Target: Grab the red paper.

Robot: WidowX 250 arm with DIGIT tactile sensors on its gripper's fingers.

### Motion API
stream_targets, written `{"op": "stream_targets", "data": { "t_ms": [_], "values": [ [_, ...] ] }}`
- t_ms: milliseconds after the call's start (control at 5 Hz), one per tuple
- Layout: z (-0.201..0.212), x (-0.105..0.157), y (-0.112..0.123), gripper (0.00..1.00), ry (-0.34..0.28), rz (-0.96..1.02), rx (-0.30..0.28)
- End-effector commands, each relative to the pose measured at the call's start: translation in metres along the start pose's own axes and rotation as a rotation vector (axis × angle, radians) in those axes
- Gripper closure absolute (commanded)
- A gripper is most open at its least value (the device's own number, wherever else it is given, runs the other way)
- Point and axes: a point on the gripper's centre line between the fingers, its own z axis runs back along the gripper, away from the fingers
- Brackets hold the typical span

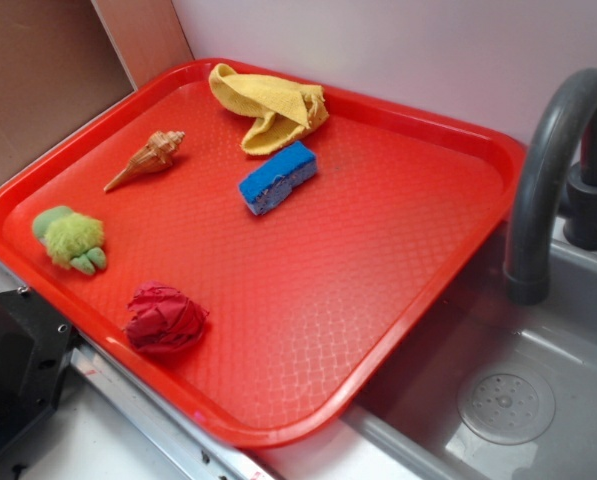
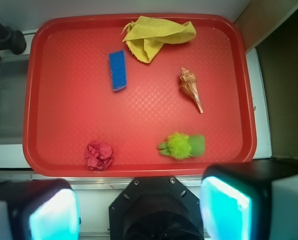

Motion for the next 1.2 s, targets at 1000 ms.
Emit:
{"op": "stream_targets", "data": {
  "t_ms": [1000],
  "values": [
    [-0.086,0.0,-0.07,0.0,0.132,0.005,-0.214]
  ]
}}
